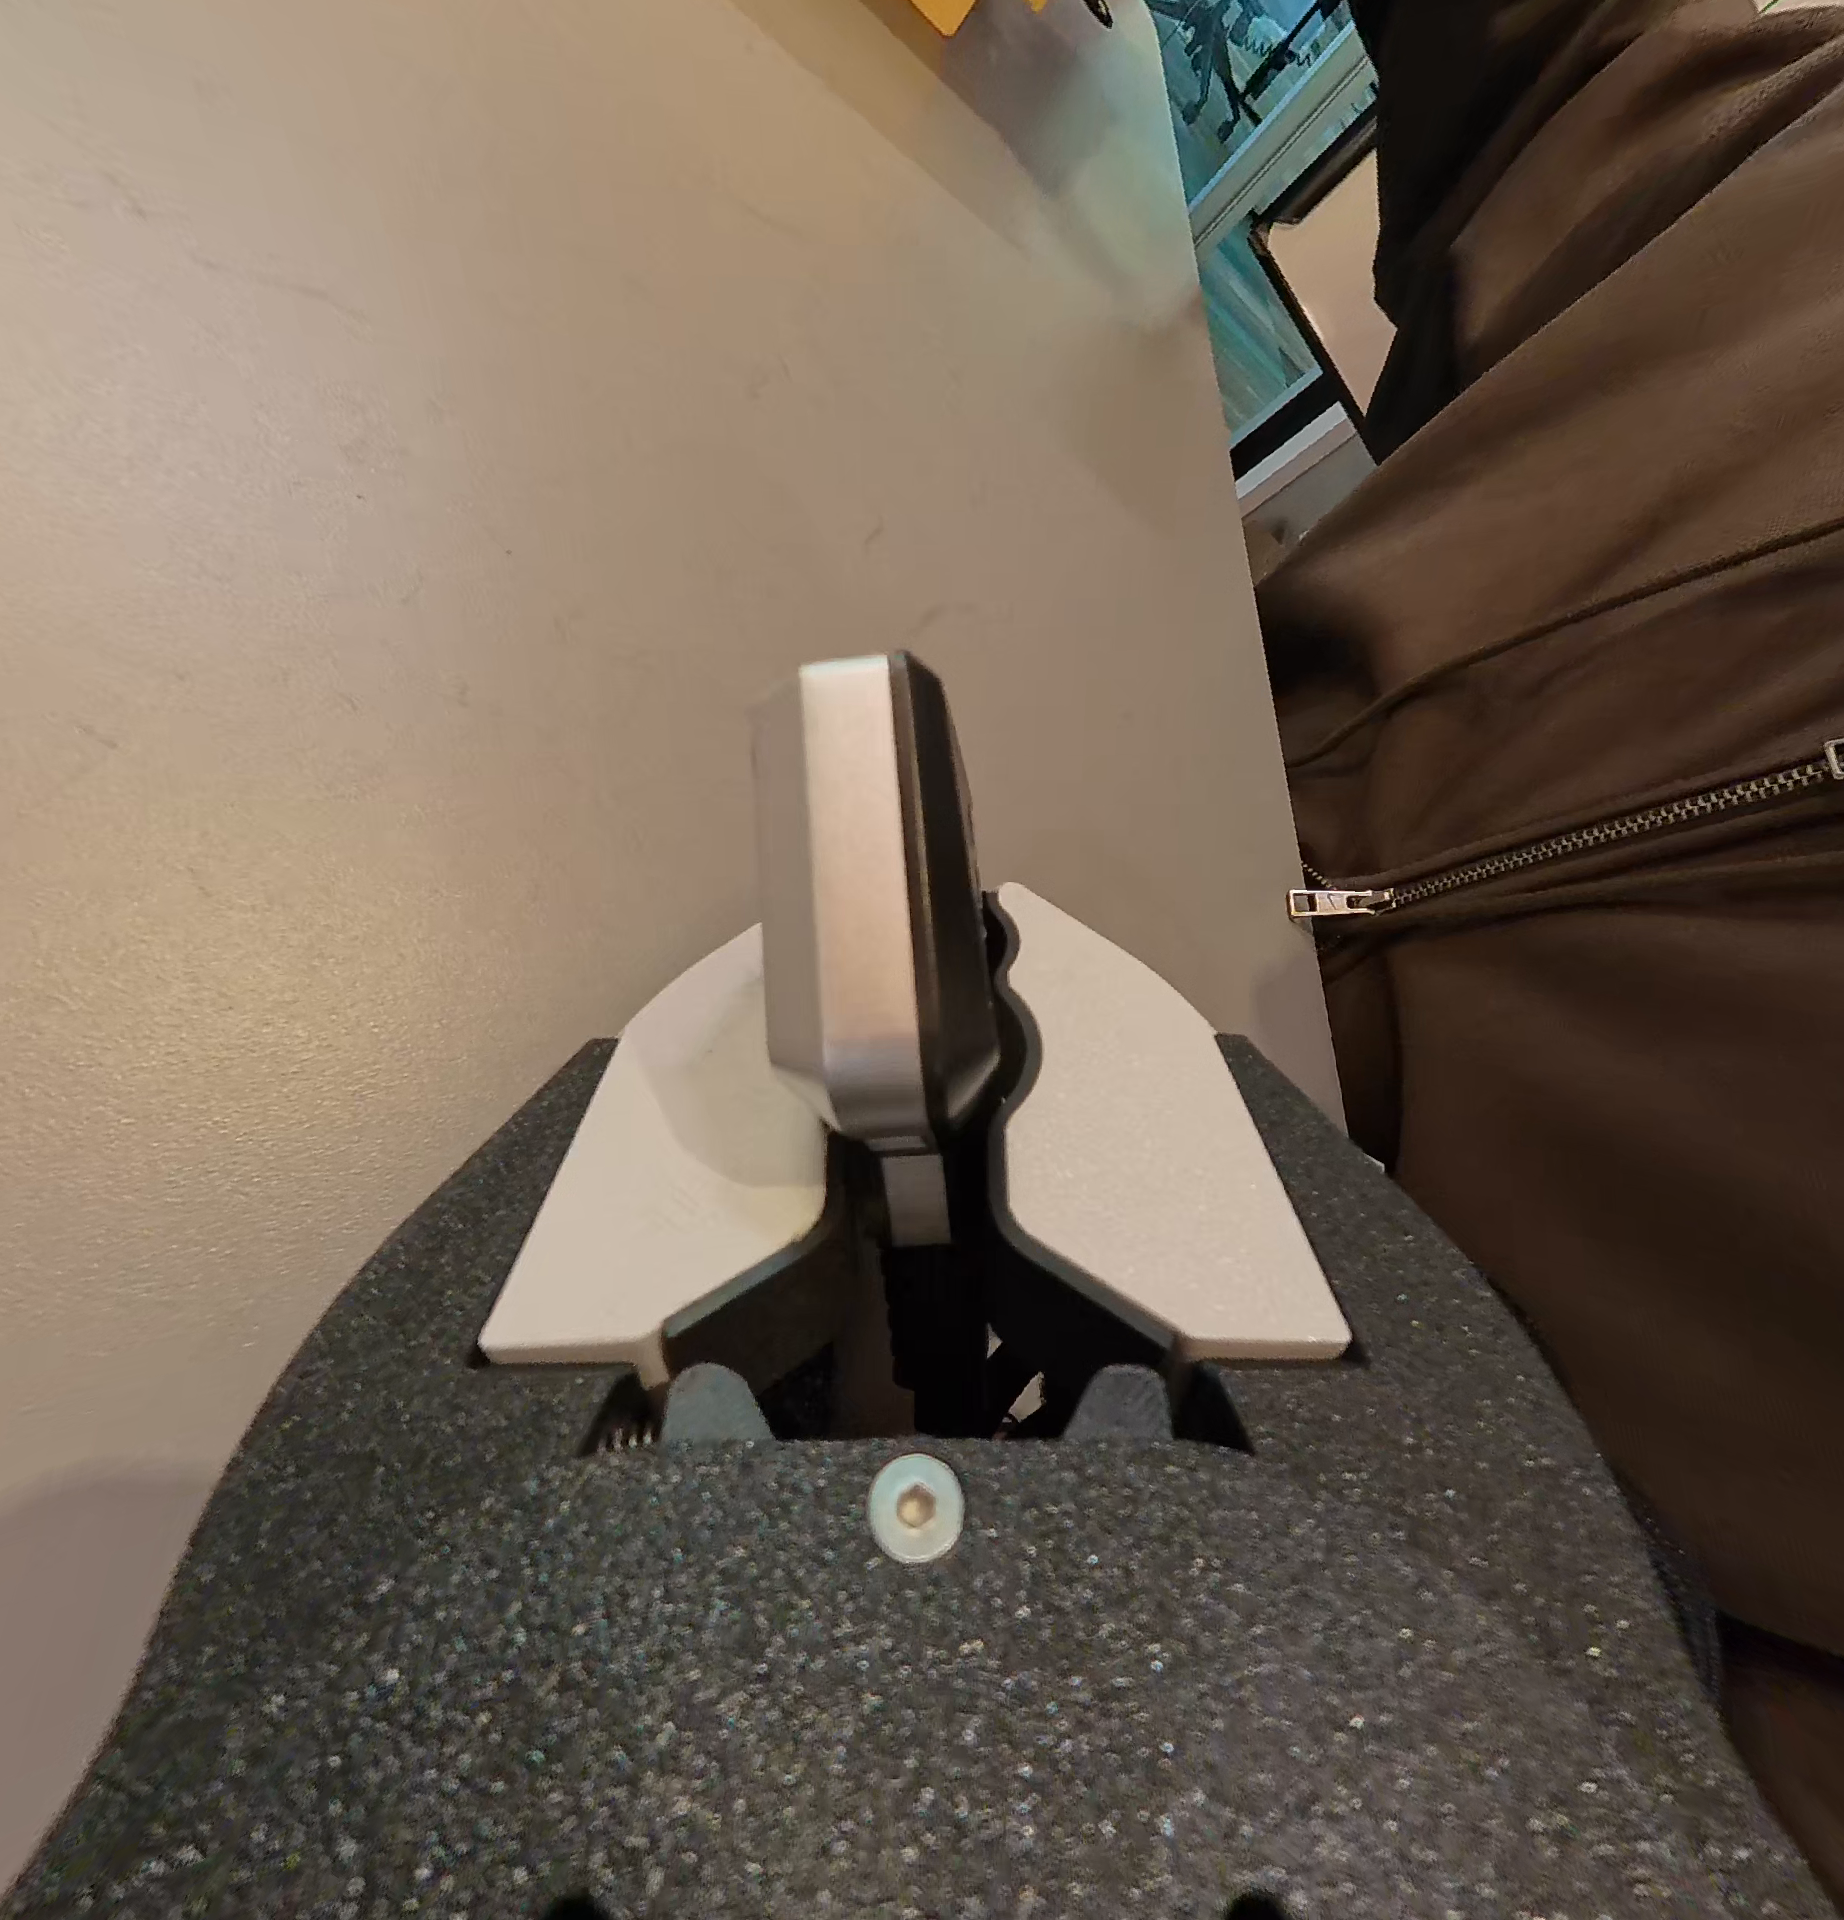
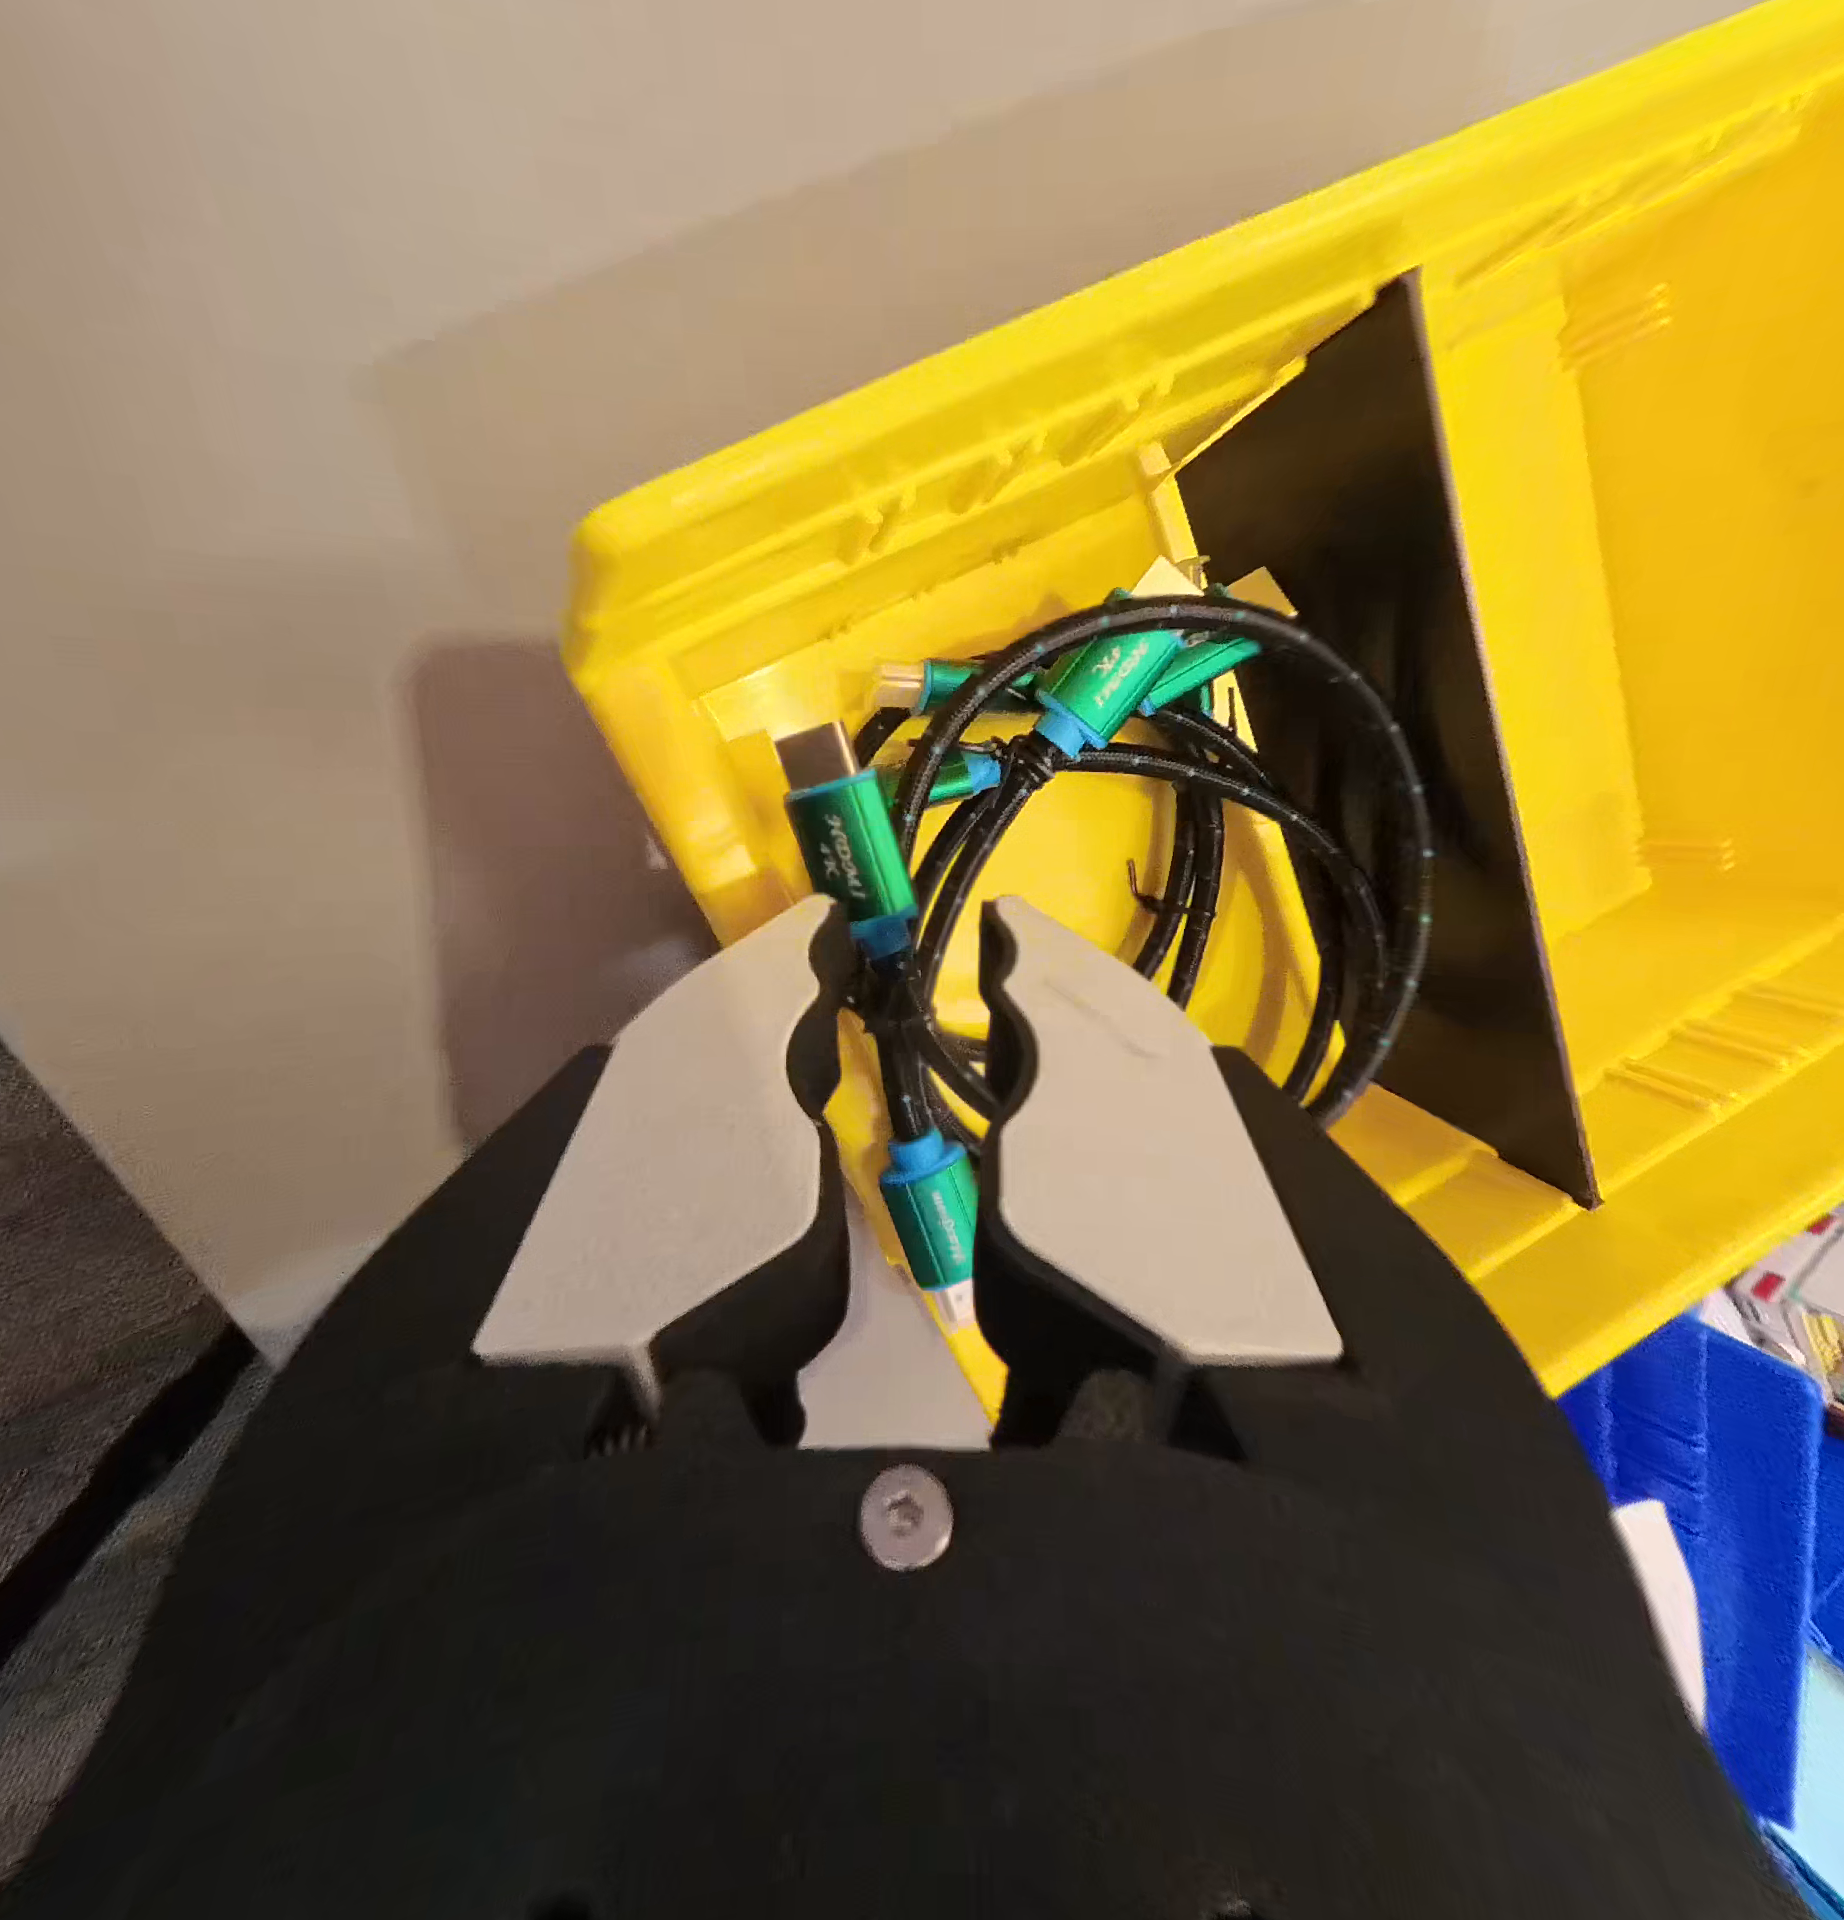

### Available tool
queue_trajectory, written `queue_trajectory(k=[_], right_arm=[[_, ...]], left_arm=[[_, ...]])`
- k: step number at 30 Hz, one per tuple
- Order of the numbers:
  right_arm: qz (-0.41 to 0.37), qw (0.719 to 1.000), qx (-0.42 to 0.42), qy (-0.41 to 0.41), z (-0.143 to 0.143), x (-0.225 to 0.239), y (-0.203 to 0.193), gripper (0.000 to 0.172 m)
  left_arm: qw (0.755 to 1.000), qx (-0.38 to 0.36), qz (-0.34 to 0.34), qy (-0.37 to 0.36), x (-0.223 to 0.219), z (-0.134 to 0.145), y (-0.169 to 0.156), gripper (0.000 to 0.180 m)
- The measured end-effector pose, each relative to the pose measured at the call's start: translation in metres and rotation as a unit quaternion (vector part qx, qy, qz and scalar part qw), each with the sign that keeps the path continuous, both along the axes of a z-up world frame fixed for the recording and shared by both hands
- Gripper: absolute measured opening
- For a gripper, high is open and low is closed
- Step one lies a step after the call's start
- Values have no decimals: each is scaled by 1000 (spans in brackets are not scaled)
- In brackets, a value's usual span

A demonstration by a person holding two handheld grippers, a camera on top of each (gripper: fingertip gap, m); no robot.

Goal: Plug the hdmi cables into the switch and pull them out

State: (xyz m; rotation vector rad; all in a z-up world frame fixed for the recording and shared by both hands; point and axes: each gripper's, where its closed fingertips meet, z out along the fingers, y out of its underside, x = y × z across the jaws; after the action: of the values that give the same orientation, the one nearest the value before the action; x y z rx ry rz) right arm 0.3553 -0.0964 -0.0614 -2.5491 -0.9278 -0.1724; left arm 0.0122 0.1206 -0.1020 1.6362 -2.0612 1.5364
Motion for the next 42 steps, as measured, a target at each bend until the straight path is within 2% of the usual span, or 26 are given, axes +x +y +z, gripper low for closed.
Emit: queue_trajectory(k=[5, 7, 10, 16, 20, 23, 26, 29, 32, 36, 39, 42], right_arm=[[9, 998, -52, -27, -18, 5, -1, 11], [12, 997, -74, -30, -27, 8, -1, 12], [14, 996, -83, -13, -26, 7, 1, 12], [10, 999, -35, -13, 4, 1, 6, 13], [36, 996, 17, -75, 31, -18, 17, 17], [80, 985, 76, -131, 53, -48, 35, 16], [140, 966, 125, -176, 60, -89, 58, 16], [210, 944, 162, -194, 46, -138, 83, 16], [277, 921, 207, -180, 25, -189, 112, 17], [346, 877, 293, -160, 2, -251, 156, 20], [371, 850, 351, -132, -12, -288, 186, 26], [374, 845, 371, -95, -23, -309, 210, 37]], left_arm=[[1000, 1, 0, 0, 0, 0, 0, 24], [1000, 0, 0, 0, 0, 0, 0, 24], [1000, -2, 0, -1, 0, 0, 0, 24], [1000, -11, 0, -5, 0, 2, 0, 24], [1000, -17, 0, -6, 1, 3, 0, 24], [1000, -26, 10, -5, 3, 4, 1, 24], [999, -33, 23, -4, 6, 4, 3, 24], [999, -33, 29, -4, 7, 4, 3, 24], [999, -33, 31, -5, 8, 5, 3, 24], [999, -42, 32, -8, 8, 6, 3, 24], [998, -50, 32, -10, 8, 8, 4, 24], [998, -53, 29, -11, 8, 8, 3, 25]])
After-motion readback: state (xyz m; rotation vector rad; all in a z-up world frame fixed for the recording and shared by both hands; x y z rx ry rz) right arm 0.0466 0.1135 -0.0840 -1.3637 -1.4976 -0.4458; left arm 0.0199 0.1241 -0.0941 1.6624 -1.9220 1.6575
